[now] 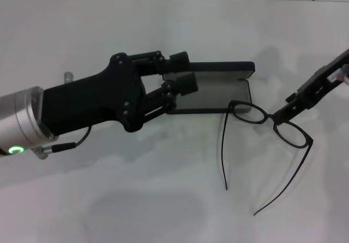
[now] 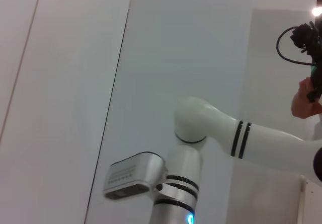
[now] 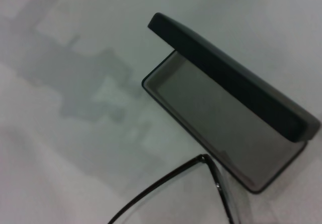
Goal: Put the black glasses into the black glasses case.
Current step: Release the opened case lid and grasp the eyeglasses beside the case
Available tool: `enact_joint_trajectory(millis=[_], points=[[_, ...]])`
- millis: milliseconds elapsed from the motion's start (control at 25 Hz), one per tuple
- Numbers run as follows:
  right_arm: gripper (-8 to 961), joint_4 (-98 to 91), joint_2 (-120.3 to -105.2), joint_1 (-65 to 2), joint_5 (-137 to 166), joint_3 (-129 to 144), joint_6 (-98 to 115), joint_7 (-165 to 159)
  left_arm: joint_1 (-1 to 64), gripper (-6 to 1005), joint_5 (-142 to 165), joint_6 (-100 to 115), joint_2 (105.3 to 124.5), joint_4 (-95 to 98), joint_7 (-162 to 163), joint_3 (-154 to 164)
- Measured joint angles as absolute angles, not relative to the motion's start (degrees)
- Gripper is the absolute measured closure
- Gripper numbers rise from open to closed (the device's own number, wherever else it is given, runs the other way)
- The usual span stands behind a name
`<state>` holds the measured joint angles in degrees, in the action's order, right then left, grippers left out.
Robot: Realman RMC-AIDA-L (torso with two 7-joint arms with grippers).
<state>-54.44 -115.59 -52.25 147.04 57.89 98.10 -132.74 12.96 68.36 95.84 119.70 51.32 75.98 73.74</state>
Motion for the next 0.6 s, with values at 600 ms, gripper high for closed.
enact_joint_trajectory(millis=[600], points=[[301,-46.77,-116.01,-53.88,146.7,68.24,86.76,-133.01,15.6,629,68.21,95.99,119.76,48.18,75.54,73.63]])
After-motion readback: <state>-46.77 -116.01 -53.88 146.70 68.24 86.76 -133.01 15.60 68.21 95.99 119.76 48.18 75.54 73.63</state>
